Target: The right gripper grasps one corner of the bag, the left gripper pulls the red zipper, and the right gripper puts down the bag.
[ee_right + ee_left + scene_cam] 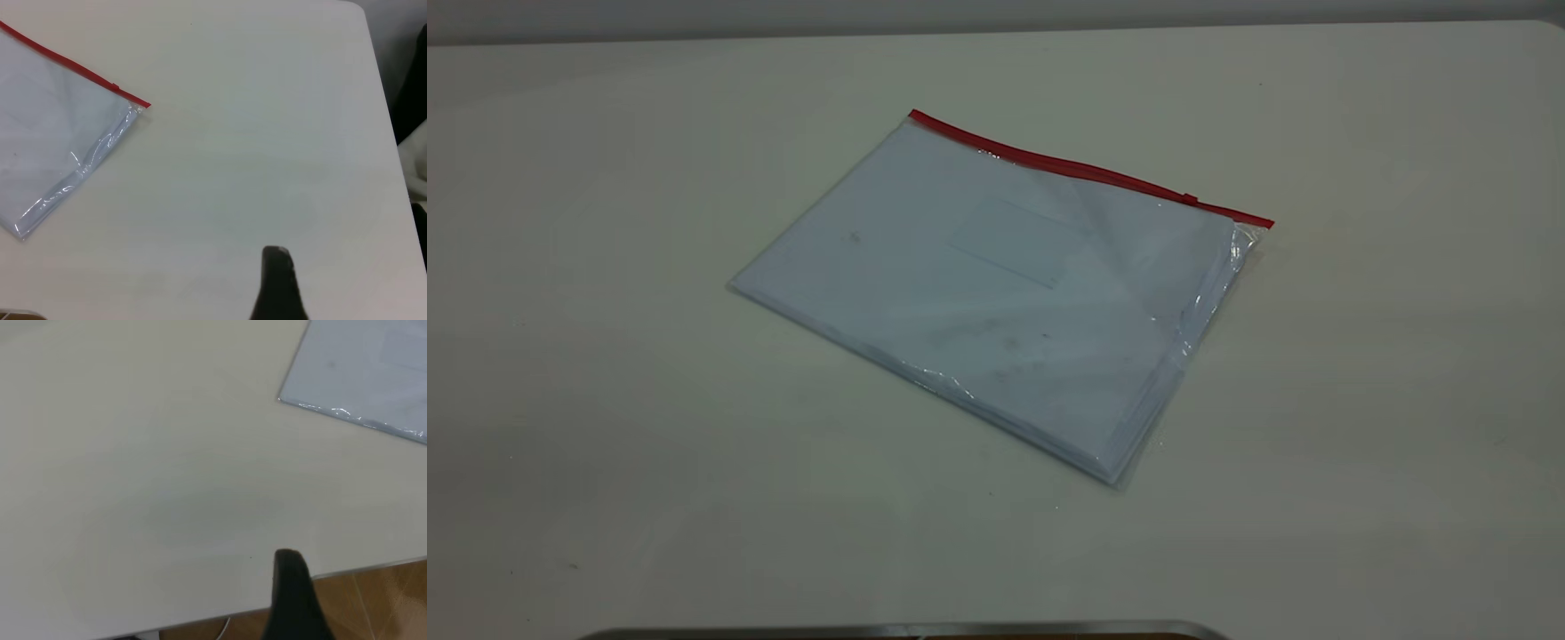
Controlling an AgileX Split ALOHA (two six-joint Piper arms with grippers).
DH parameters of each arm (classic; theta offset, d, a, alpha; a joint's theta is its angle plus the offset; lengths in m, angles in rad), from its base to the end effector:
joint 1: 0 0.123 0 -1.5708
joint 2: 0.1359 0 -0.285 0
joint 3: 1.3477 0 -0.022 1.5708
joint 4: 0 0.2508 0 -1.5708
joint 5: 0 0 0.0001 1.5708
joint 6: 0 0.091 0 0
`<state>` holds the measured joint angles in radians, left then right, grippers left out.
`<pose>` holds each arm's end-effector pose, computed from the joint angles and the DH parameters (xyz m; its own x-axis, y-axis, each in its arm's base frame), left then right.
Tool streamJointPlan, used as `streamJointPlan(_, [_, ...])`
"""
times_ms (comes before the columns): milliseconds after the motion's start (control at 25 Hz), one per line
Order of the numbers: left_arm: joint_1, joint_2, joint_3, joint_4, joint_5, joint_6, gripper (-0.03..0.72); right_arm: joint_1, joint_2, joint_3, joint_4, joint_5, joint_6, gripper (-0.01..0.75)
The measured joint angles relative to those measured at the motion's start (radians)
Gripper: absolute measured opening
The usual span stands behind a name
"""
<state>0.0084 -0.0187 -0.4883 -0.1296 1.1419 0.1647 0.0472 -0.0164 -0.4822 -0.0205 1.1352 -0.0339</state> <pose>-0.0102 -0.0108 0.2681 -0.5046 0.1053 -0.8569 0.1488 0.9883 0.0339 -0.0085 -0.0021 0.2664 -0.5197 -0.0671 -0.8517 -0.0535 0.9975 -0.0460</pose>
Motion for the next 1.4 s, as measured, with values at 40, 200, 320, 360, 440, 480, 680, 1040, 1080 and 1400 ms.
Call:
streamJointPlan(40, [0.0, 0.0, 0.0, 0.0, 0.0, 0.0, 0.559, 0.0, 0.0, 0.0, 0.0, 0.0, 0.0, 0.589])
streamJointPlan(200, [0.0, 0.0, 0.0, 0.0, 0.0, 0.0, 0.559, 0.0, 0.0, 0.0, 0.0, 0.0, 0.0, 0.589])
streamJointPlan(320, [0.0, 0.0, 0.0, 0.0, 0.0, 0.0, 0.559, 0.0, 0.0, 0.0, 0.0, 0.0, 0.0, 0.589])
streamJointPlan(360, [0.0, 0.0, 0.0, 0.0, 0.0, 0.0, 0.559, 0.0, 0.0, 0.0, 0.0, 0.0, 0.0, 0.589])
streamJointPlan(440, [0.0, 0.0, 0.0, 0.0, 0.0, 0.0, 0.559, 0.0, 0.0, 0.0, 0.0, 0.0, 0.0, 0.589])
streamJointPlan(480, [0.0, 0.0, 0.0, 0.0, 0.0, 0.0, 0.559, 0.0, 0.0, 0.0, 0.0, 0.0, 0.0, 0.589])
streamJointPlan(680, [0.0, 0.0, 0.0, 0.0, 0.0, 0.0, 0.559, 0.0, 0.0, 0.0, 0.0, 0.0, 0.0, 0.589])
streamJointPlan(1040, [0.0, 0.0, 0.0, 0.0, 0.0, 0.001, 0.559, 0.0, 0.0, 0.0, 0.0, 0.0, 0.0, 0.589])
streamJointPlan(1080, [0.0, 0.0, 0.0, 0.0, 0.0, 0.001, 0.559, 0.0, 0.0, 0.0, 0.0, 0.0, 0.0, 0.589])
streamJointPlan(1400, [0.0, 0.0, 0.0, 0.0, -0.004, -0.021, 0.559, 0.0, 0.0, 0.0, 0.0, -0.001, 0.0, 0.589])
